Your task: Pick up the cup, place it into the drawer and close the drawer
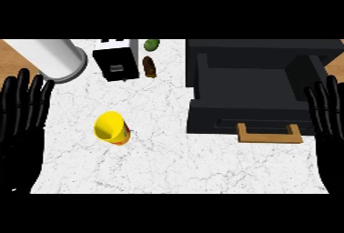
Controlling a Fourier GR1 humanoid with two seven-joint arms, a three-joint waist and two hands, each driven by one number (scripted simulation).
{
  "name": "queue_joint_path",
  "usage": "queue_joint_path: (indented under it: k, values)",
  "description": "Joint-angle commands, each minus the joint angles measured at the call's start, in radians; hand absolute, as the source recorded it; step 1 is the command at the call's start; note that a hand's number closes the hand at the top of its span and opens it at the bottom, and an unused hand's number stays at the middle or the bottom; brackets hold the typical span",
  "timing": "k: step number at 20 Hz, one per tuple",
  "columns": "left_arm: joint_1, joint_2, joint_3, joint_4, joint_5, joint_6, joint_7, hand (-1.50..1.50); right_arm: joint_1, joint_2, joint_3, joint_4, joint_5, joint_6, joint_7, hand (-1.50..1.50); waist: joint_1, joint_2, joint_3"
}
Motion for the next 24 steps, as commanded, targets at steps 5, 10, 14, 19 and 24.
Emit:
queue_joint_path:
  k: [5,10,14,19,24]
  values:
    - [-0.048,-0.059,-0.021,0.064,-0.148,0.119,0.005,-1.50,-0.081,-0.004,0.003,0.033,-0.011,0.024,0.045,-1.50,-0.018,-0.002,0.006]
    - [-0.143,-0.089,-0.169,0.157,-0.072,0.373,0.093,-1.50,-0.022,0.024,0.065,-0.035,-0.132,0.080,0.120,-1.50,-0.029,-0.003,0.006]
    - [-0.166,-0.090,-0.135,0.226,-0.034,0.357,0.056,-1.50,-0.112,0.017,0.019,0.108,-0.100,0.071,0.080,-1.50,-0.019,-0.002,0.006]
    - [-0.121,-0.087,-0.105,0.248,0.004,0.304,-0.022,-1.50,-0.087,0.002,-0.005,0.053,-0.130,0.100,0.096,-1.50,-0.019,-0.002,0.006]
    - [-0.112,-0.082,-0.108,0.186,-0.033,0.337,0.045,-1.50,-0.154,0.036,0.015,0.103,-0.078,0.049,0.092,-1.50,-0.016,-0.003,0.006]
